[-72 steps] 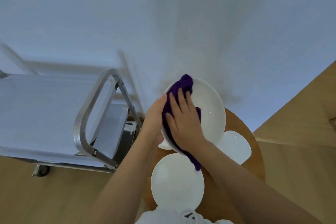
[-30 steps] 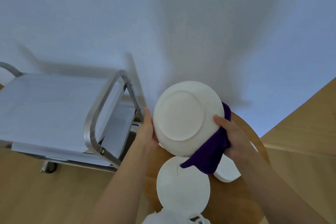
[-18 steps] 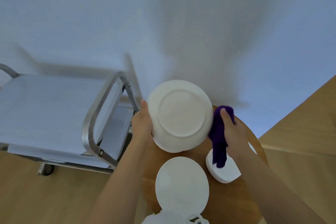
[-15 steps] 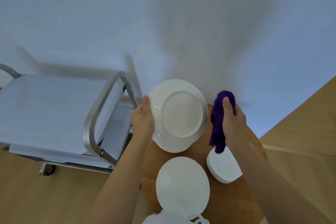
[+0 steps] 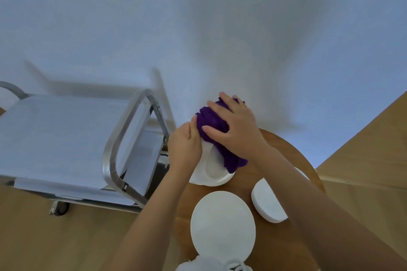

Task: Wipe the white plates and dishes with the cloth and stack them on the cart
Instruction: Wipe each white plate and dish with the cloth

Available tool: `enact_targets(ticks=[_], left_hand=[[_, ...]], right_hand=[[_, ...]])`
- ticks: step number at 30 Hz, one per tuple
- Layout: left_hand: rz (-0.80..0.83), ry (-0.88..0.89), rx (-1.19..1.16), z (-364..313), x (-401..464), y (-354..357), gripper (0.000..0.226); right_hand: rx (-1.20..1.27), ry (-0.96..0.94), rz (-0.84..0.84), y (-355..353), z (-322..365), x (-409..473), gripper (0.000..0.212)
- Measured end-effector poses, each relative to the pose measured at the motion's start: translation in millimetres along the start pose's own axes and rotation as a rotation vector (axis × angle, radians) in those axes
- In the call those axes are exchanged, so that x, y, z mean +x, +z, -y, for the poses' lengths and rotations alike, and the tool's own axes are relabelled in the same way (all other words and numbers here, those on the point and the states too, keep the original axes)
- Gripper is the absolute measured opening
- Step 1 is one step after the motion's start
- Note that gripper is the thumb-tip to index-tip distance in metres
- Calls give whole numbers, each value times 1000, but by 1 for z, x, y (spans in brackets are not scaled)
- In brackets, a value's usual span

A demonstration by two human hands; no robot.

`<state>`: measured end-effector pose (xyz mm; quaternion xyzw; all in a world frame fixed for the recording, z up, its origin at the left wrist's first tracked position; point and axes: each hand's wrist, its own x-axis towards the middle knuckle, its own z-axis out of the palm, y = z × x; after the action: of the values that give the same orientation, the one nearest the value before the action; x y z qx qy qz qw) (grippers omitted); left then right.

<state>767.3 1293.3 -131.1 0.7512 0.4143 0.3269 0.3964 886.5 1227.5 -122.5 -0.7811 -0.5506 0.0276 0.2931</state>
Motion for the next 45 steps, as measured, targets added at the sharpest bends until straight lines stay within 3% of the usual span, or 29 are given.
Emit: enact_targets(ticks=[3,9,13,19,24,27,28,30,31,32,34,36,39,45], left_hand=[[10,22,18,-5,-4,-3,51],[-51,-103,-164,-10,-6,-9,52],[-81,-161,-274,-14,-7,-9,53],[-207,-405,-487,-18,1,-15,49],[-241,-532,-739,-26,-1,-5,38],[-118,-480,-709,-26,-7,-6,41],[-20,-455,-700,-20,-7,-10,38],[341,-386,-734,-12,0,-31,24],[515,-408,-797,-11,4,-41,27],[660,-477,-861,-9,7,-48,44],[824,-616,-942,-4,8,-50,70],[822,-644,-949,-1,6,-46,59],[682,-608,-959,2,8,-39,40],[491,-579,-1076,-13,9,-24,36]], right_hand=[[211,118,-58,-5,-14,1,73],[557,329,-194,-12,-39,-6,59],[627,362,-184,-16,-49,-7,62],[902,445,-186,-13,-56,-21,47],[1149,618,-198,4,-54,-32,49],[1230,655,-208,0,-56,-33,37],[1225,644,-192,-4,-59,-33,38],[1154,588,-147,-17,-64,-31,46],[1103,548,-112,-24,-67,-29,47],[1061,508,-67,-31,-69,-27,47],[1019,448,11,-42,-70,-20,44],[989,434,45,-48,-70,-14,47],[991,455,39,-50,-70,-11,49],[1037,595,-81,-21,-60,-26,18]])
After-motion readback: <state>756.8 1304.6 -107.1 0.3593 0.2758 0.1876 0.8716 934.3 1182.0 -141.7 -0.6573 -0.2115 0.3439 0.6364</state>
